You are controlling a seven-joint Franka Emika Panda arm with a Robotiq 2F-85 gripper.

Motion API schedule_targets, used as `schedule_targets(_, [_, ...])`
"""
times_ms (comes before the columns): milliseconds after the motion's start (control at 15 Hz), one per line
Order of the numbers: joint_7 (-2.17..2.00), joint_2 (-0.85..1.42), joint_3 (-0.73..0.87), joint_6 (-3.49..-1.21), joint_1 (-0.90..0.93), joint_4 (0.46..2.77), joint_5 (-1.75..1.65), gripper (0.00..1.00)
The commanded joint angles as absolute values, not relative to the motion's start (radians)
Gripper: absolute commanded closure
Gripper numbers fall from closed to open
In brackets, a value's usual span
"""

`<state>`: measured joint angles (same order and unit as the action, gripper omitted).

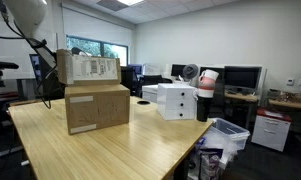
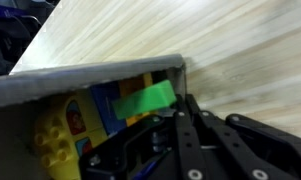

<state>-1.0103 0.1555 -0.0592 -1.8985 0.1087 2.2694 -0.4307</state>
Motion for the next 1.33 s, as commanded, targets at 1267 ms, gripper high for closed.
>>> schedule_targets(1267, [-1.078, 0.216, 0.001, -1.962, 0.107, 2.201, -0.562, 0.7])
